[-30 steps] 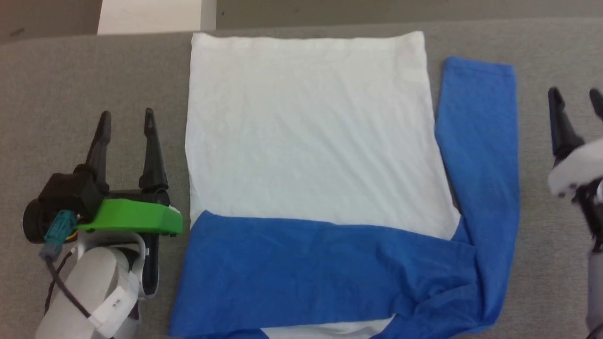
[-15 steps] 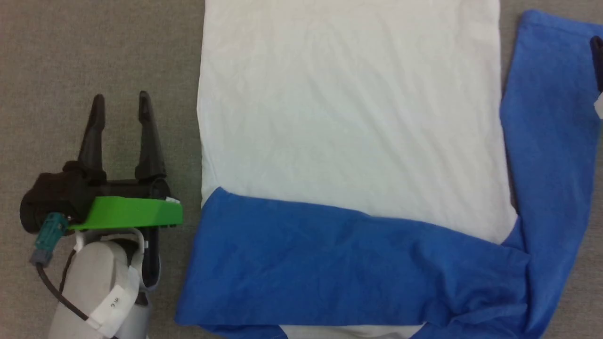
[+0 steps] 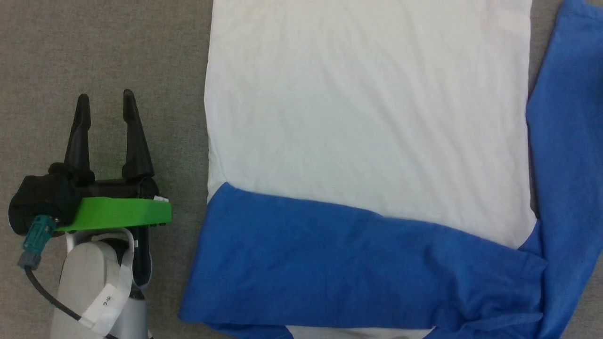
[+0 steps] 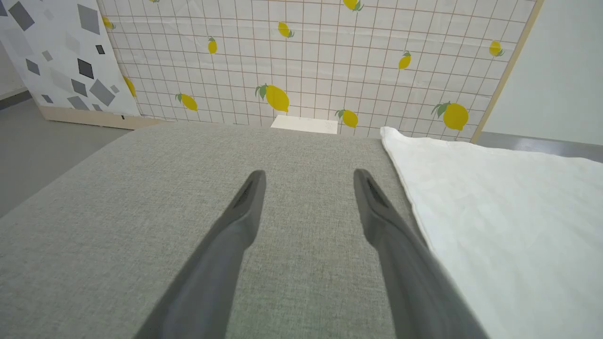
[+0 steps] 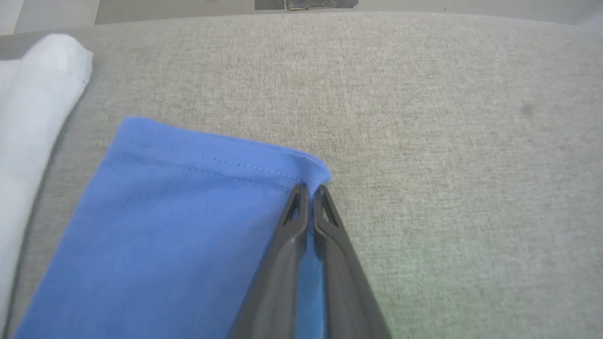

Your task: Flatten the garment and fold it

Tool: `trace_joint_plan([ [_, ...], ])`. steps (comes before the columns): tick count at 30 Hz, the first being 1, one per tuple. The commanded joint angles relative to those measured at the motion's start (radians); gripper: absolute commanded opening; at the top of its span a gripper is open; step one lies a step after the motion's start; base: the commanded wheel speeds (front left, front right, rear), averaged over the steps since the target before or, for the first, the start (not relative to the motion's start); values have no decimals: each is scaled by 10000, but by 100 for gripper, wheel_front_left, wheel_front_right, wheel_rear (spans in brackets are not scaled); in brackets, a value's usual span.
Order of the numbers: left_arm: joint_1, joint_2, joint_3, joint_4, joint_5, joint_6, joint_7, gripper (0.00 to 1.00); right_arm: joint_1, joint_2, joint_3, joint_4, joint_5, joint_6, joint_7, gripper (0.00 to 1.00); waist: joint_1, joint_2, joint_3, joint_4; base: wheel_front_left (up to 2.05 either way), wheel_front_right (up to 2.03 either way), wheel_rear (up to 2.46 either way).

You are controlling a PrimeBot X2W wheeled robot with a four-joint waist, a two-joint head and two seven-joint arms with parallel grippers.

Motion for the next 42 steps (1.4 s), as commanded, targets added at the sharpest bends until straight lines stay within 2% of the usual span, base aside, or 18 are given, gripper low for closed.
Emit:
trace_joint_plan([
  [1, -33, -90, 87, 94, 101, -101, -37, 100, 575, 30, -9, 76, 41, -19, -58, 0, -1, 0, -249, -121, 0, 0, 0],
  [7, 221, -249, 304, 542, 283, -387, -37, 100, 1550, -34, -558, -662, 385, -19, -1195, 0, -1, 0, -1225, -402, 0, 0, 0],
  [12, 726, -316, 398, 839, 427, -532, -37, 100, 2811, -197, -1340, -1721, 736, -19, -1553, 0, -1, 0, -2245, -737, 0, 0, 0],
  [22, 1677, -284, 566, 1147, 546, -673, -37, 100, 5526, -104, -2709, -5632, 1254, -19, -577, 0, -1, 0, -3388, -1378, 0, 0, 0],
  [26, 1882, -304, 637, 1161, 527, -697, -38, 100, 6406, 86, -2739, -7530, 1550, -19, 44, 0, -1, 0, -3602, -1518, 0, 0, 0],
  [29, 1972, -324, 653, 1170, 509, -711, -38, 100, 6844, 237, -2464, -8881, 1760, -19, 389, 0, -1, 0, -3675, -1567, 0, 0, 0],
  [33, 2019, -327, 602, 1218, 526, -732, -38, 100, 7128, 548, -1601, -10677, 1940, -19, 756, 0, -1, 0, -3724, -1571, 0, 0, 0],
  [38, 1946, -337, 493, 1285, 538, -750, -38, 100, 7104, 651, 180, -12288, 1744, -19, 1147, 0, -1, 0, -3712, -1431, 0, 0, 0],
  [42, 1906, -346, 379, 1350, 539, -761, -38, 100, 6782, 491, 2149, -12765, 1413, -19, 1312, 0, -1, 0, -3715, -1273, 0, 0, 0],
])
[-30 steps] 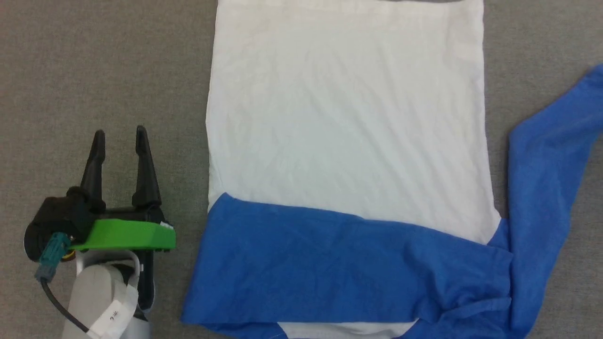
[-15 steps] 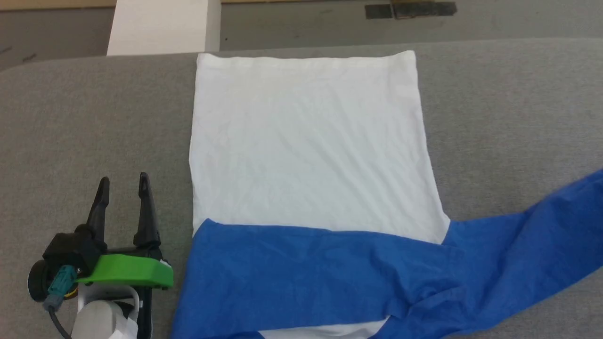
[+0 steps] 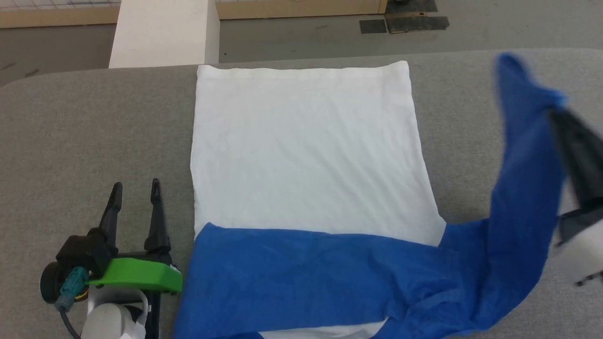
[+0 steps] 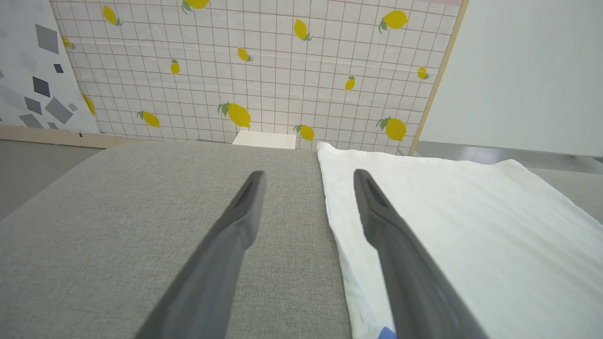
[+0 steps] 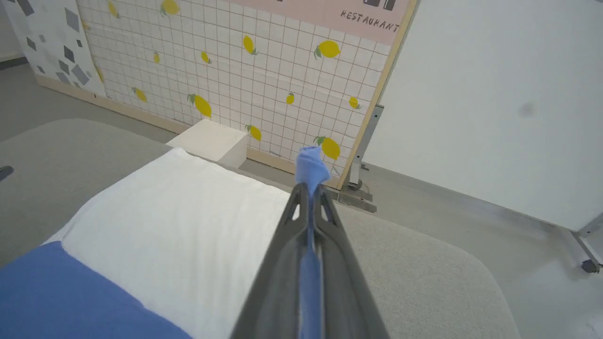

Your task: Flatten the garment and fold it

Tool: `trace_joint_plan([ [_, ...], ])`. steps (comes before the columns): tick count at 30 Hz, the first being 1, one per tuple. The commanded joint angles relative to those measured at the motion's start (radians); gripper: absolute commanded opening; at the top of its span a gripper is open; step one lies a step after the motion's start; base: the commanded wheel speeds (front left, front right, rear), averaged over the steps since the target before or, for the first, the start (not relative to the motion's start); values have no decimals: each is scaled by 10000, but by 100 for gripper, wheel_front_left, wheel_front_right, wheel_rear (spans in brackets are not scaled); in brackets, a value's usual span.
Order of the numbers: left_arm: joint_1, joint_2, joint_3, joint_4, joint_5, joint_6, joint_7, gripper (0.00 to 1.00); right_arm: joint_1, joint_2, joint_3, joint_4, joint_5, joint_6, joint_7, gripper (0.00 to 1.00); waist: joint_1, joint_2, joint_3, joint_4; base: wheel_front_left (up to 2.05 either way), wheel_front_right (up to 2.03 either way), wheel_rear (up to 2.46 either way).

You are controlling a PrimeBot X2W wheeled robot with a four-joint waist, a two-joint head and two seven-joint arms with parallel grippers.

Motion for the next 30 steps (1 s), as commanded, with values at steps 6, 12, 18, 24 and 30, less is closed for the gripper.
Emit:
trace_joint_plan([
  [6, 41, -24, -24, 81, -16, -60, -36, 100, -1063, 297, 3598, 705, -445, -15, -23, 0, 1, 0, 2, 252, 0, 0, 0],
  [12, -11, -35, -85, 119, -40, -66, -36, 100, -2142, 1017, 6356, 2723, -729, -15, -394, 0, 1, 0, 70, 540, 0, 0, 0],
  [18, -119, -83, -289, 188, -82, -71, -36, 100, -2722, 1648, 8217, 4967, -521, -15, -857, 0, 1, 0, 201, 936, 0, 0, 0],
  [24, -206, -152, -441, 196, -144, -73, -36, 100, -2914, 1856, 9334, 6873, 44, -15, -1260, 0, 1, 0, 403, 1287, 0, 0, 0],
  [30, -286, -203, -454, 157, -161, -74, -36, 100, -2962, 1901, 10097, 8277, 551, -15, -1539, 0, 1, 0, 605, 1490, 0, 0, 0],
])
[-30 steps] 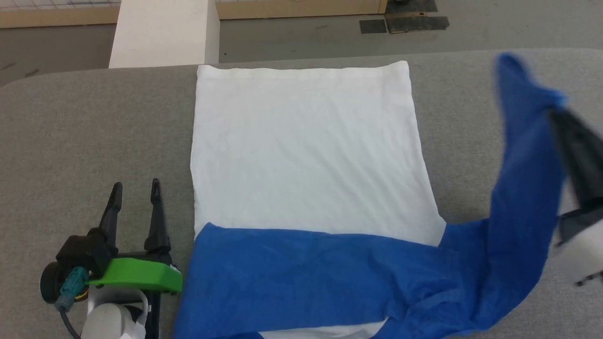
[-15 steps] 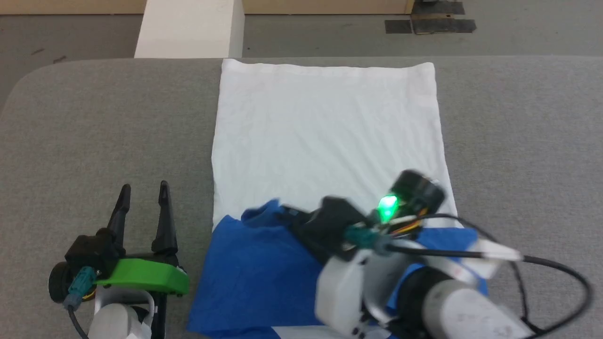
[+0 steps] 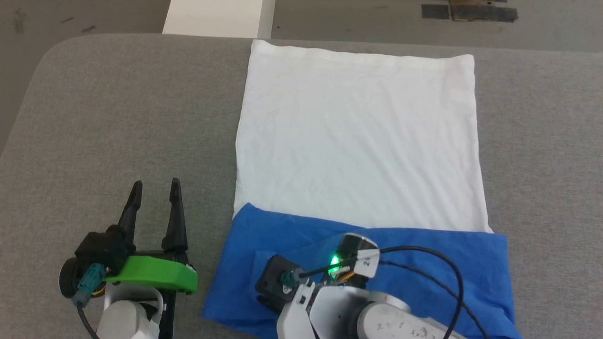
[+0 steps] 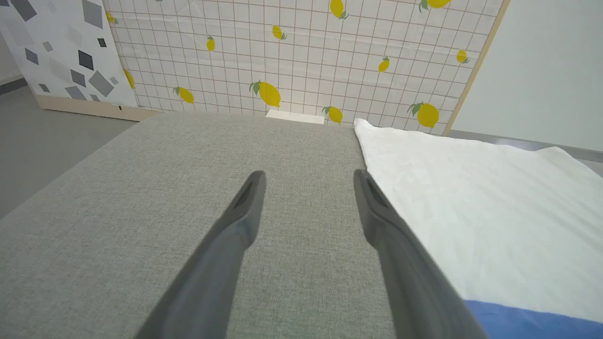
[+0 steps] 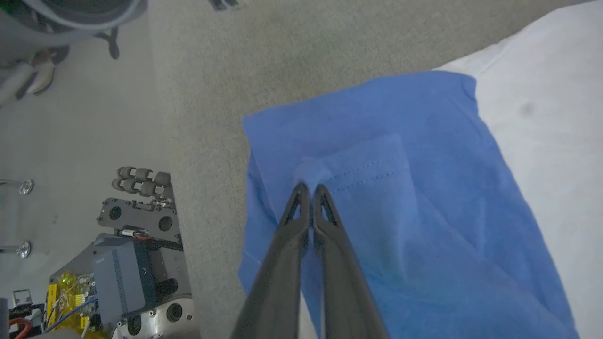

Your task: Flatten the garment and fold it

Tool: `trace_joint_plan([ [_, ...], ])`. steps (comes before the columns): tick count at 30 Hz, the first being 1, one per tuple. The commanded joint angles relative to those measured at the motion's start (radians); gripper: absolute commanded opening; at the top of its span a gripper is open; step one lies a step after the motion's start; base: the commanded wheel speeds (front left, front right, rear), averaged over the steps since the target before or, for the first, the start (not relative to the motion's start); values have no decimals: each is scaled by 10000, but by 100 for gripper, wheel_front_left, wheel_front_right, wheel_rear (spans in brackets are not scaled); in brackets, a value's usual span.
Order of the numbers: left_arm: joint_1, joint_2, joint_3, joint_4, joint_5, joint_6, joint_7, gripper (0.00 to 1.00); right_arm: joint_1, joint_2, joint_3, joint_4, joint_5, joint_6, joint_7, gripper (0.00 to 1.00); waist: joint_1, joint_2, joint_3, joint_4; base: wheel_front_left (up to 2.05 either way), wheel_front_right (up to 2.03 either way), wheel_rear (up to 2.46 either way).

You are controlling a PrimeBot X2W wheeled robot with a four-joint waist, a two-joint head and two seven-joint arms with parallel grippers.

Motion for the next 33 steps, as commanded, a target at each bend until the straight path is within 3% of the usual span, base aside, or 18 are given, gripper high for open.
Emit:
trace_joint_plan([
  [1, -184, -59, 37, -33, -83, -66, -36, 100, -143, 56, 95, 225, 183, -15, -87, 0, 1, 0, 96, 82, 0, 0, 0],
  [2, -185, -64, 53, -40, -84, -66, -36, 100, -140, 64, 160, 368, 272, -15, -74, 0, 1, 0, 112, 86, 0, 0, 0],
  [3, -183, -70, 72, -47, -80, -66, -36, 100, -146, 77, 213, 501, 372, -15, -87, 14, 1, 0, 127, 85, 0, 0, 0],
  [4, -180, -75, 87, -51, -76, -66, -36, 100, -158, 89, 254, 562, 461, -15, -135, 48, 1, 0, 134, 77, 0, 0, 0],
  [5, -170, -80, 105, -56, -70, -66, -36, 100, -157, 104, 260, 626, 586, -15, -191, 100, 1, 0, 130, 59, 0, 0, 0],
  [8, -121, -92, 135, -59, -47, -57, -36, 100, -147, 178, -10, 578, 915, -15, -527, 100, 1, 0, 76, -21, 0, 0, 0],
  [12, -34, -105, 140, -84, -9, -32, -36, 100, -41, 370, -1249, 31, 1050, -15, -1606, 100, 1, 0, -75, -221, 0, 0, 0],
  [21, -189, 50, 9, -262, 291, -23, -36, 100, 850, 619, -5719, -2096, -748, -15, -3947, 100, 1, 0, 45, -1049, 0, 0, 0],
  [27, -1616, 979, -576, -322, 395, -55, 496, 100, 1692, 680, -7801, -2992, -1863, -15, -4665, 100, 1, 0, 880, -1630, 0, 0, 0],
  [33, -3945, 2550, -1558, -143, -258, -65, 2379, 100, 2070, 701, -8750, -2970, -1955, -15, -5095, 100, 1, 0, 1979, -2203, 0, 0, 0],
])
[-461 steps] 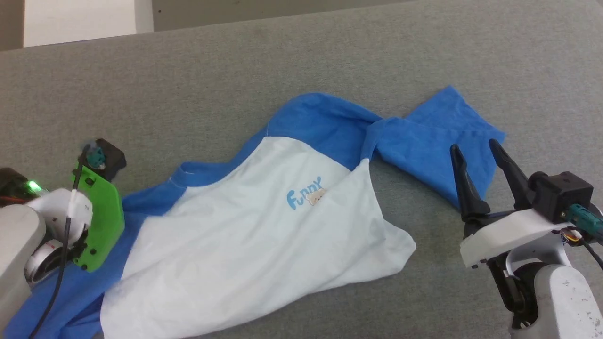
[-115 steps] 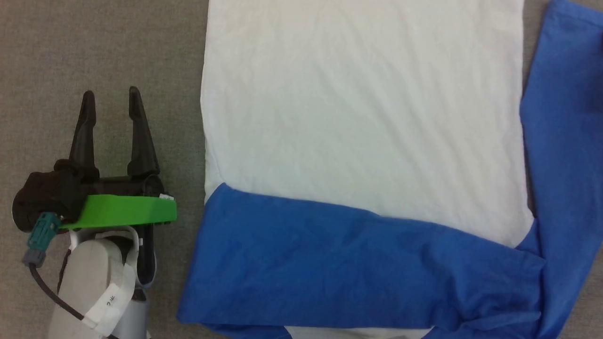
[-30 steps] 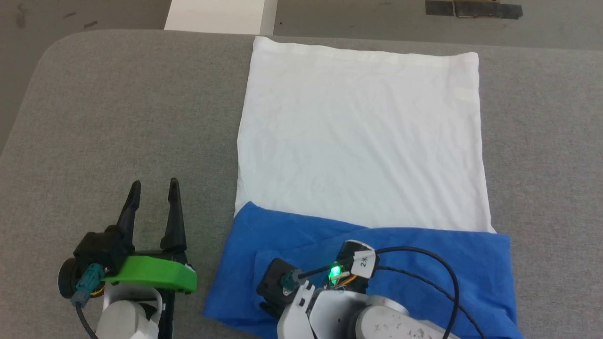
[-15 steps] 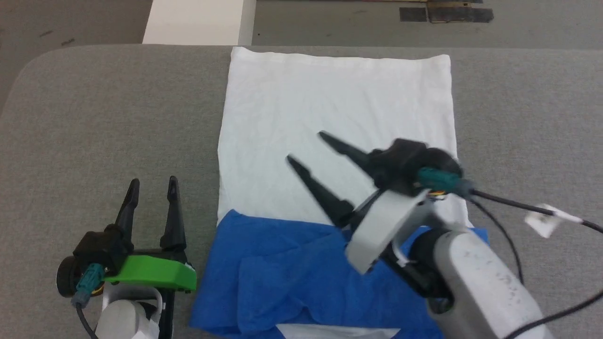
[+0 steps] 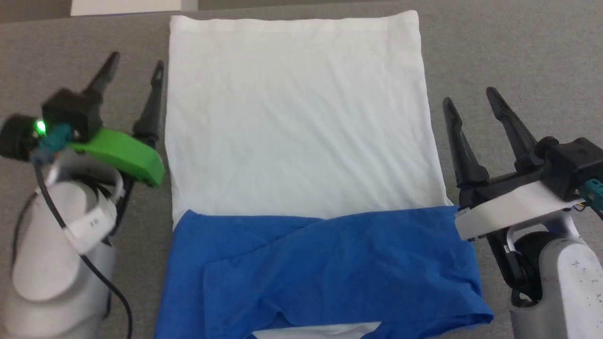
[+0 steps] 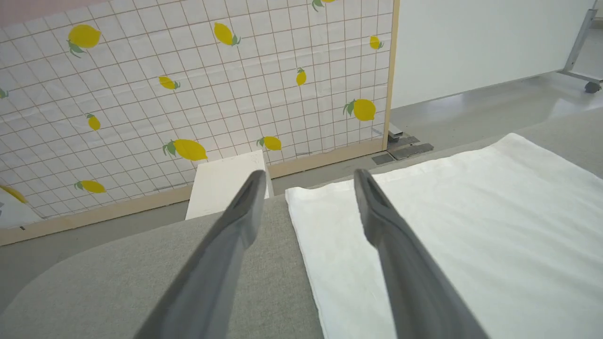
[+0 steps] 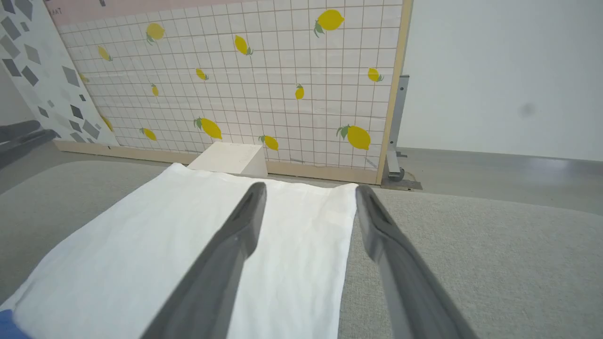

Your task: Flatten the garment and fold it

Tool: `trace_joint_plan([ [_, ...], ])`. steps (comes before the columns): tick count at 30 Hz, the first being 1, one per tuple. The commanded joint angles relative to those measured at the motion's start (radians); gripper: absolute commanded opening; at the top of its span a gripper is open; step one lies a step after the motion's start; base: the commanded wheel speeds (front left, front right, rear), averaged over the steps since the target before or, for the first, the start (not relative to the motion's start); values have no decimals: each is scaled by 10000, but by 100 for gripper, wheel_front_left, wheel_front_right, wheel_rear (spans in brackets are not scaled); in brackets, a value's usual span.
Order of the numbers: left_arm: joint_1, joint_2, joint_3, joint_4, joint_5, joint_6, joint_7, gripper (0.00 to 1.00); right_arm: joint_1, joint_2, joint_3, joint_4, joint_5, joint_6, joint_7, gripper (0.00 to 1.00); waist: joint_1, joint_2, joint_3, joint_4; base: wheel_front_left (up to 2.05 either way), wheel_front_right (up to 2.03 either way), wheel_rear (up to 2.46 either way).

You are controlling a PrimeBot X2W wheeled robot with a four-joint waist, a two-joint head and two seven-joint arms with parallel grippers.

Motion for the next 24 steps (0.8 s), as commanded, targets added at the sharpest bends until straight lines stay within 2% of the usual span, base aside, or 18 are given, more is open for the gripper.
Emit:
trace_joint_plan([
  [1, -651, 458, -146, 99, -271, -62, 515, 100, 90, 37, -30, 29, 117, -13, -122, 100, 0, 0, 1058, -767, 0, 0, 0],
  [7, -2826, 1602, -480, 743, -1455, -63, 3157, 100, -178, 39, 81, 219, 474, -13, -419, 100, 0, 0, 1964, -1440, 0, 0, 0],
  [14, -4665, 2196, -339, 1626, -2036, 98, 5765, 100, -383, 40, 344, 377, 976, -13, -971, 100, 0, 0, 2589, -2125, 0, 0, 0],
  [24, -5578, 3072, -69, 1782, -1736, 1356, 8685, 100, -459, 41, 621, 671, 1438, -13, -1550, 100, 0, 0, 3197, -2808, 0, 0, 0],
])
